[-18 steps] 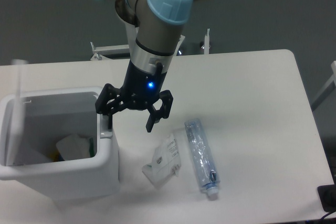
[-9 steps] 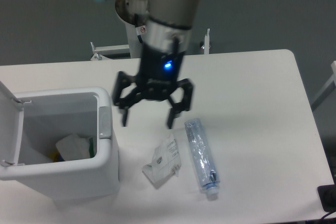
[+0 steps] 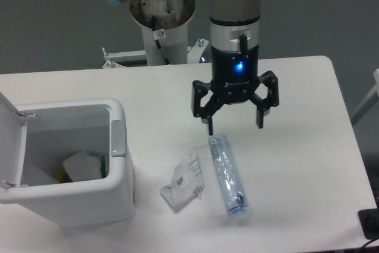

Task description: Open the trash can

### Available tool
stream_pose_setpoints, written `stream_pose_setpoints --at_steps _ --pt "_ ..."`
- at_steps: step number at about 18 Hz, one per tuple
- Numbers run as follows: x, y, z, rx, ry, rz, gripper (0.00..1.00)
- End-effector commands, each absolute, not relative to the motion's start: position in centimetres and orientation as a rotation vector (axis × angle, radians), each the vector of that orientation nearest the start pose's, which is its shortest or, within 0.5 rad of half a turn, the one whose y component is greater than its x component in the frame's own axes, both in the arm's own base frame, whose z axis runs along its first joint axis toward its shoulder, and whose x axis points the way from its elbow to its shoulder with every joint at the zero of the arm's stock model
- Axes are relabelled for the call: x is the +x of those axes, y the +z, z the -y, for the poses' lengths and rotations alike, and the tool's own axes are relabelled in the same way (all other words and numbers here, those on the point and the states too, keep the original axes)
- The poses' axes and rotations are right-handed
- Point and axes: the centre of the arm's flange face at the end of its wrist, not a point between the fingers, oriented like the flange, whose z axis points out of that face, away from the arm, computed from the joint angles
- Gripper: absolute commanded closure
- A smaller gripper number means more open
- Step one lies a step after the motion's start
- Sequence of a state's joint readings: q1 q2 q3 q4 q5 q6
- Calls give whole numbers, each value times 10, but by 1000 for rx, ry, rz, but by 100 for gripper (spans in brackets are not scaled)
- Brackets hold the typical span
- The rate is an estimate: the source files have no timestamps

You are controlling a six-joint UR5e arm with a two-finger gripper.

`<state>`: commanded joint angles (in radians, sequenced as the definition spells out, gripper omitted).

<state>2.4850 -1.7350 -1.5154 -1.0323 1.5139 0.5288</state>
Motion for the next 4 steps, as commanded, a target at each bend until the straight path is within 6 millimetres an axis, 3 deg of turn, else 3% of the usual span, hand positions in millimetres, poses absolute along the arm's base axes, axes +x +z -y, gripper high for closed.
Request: stream_pose_setpoints --at_steps 4 --pt "-370 480 -455 -2810 384 300 0"
